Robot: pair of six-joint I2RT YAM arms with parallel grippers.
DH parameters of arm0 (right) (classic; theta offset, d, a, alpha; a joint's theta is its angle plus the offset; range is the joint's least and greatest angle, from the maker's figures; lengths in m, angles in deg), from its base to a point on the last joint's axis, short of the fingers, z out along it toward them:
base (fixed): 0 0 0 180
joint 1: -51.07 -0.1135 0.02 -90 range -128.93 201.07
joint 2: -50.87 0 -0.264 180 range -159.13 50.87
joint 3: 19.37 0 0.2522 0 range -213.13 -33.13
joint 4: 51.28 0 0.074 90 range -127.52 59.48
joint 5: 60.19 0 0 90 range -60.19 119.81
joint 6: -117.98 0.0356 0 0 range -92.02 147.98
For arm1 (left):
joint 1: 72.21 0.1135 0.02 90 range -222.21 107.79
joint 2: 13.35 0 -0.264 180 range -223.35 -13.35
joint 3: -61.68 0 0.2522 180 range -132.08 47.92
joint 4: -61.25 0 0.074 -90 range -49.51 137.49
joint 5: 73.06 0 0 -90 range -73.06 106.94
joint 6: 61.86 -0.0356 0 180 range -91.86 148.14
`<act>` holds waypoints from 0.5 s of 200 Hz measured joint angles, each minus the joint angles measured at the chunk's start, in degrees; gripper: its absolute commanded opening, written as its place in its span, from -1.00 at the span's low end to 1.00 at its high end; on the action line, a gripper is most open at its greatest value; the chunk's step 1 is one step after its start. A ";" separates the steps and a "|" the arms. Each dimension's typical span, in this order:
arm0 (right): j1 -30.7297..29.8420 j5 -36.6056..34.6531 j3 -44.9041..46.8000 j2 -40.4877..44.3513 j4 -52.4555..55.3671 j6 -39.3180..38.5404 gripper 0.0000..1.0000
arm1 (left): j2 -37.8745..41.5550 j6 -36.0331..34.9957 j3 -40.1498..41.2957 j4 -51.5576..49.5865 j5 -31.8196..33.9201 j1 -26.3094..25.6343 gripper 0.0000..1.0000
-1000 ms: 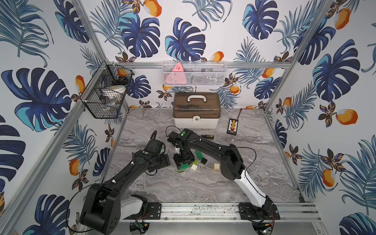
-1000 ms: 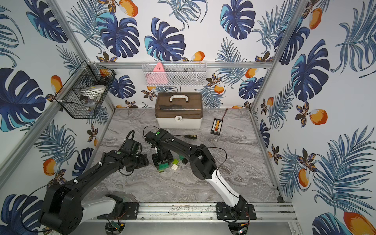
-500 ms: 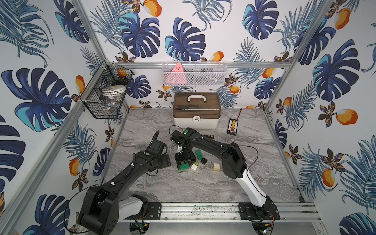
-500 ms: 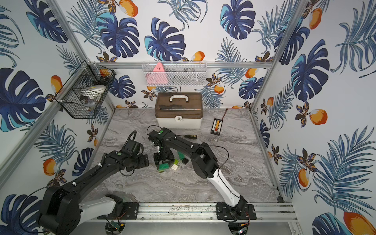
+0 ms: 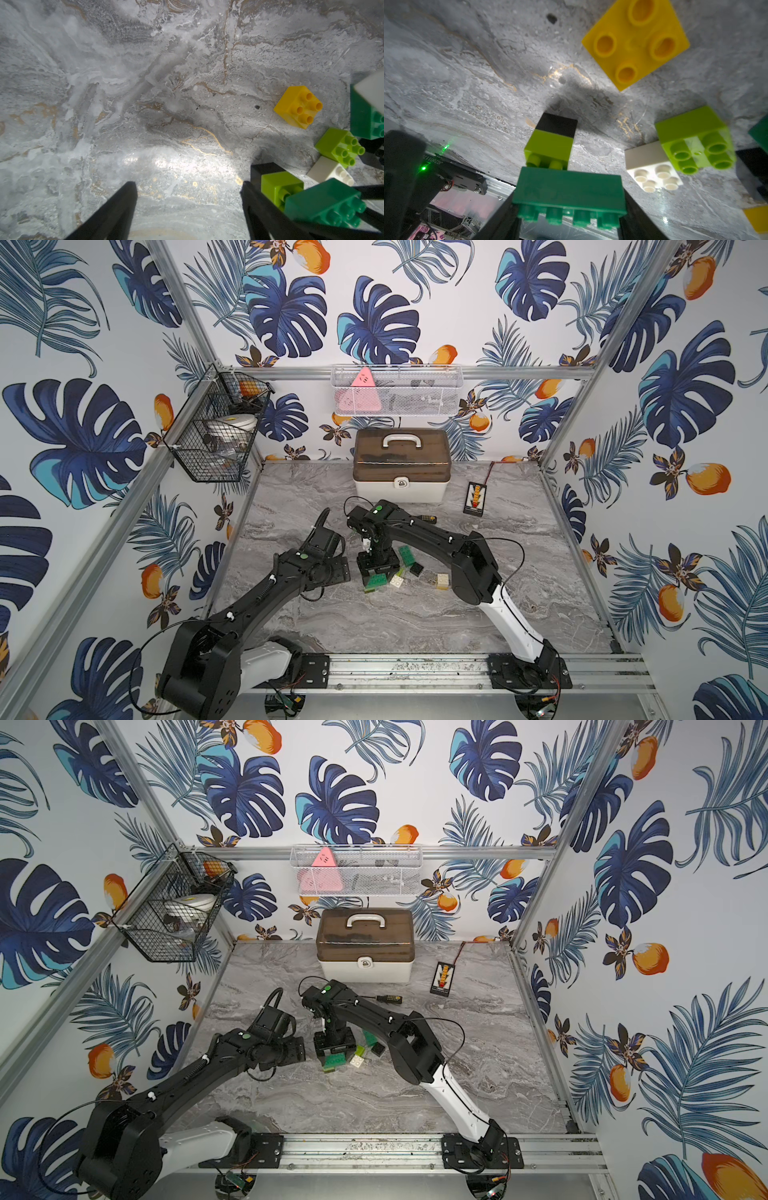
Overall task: Assemble a giraffe with lego
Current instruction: Assemble the lego brick with the lego brick.
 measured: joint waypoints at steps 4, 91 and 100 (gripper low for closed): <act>-0.07 -0.17 -0.35 -0.11 0.44 0.09 -0.02 | 0.00 0.02 0.09 0.11 0.00 0.00 0.68; -0.61 -2.64 -7.58 -3.39 4.09 1.16 -0.03 | -0.07 0.22 0.79 0.22 -0.39 0.00 0.69; -0.61 -2.64 -7.89 -3.52 4.09 1.22 -0.03 | -0.07 0.22 0.81 0.22 -0.42 0.00 0.68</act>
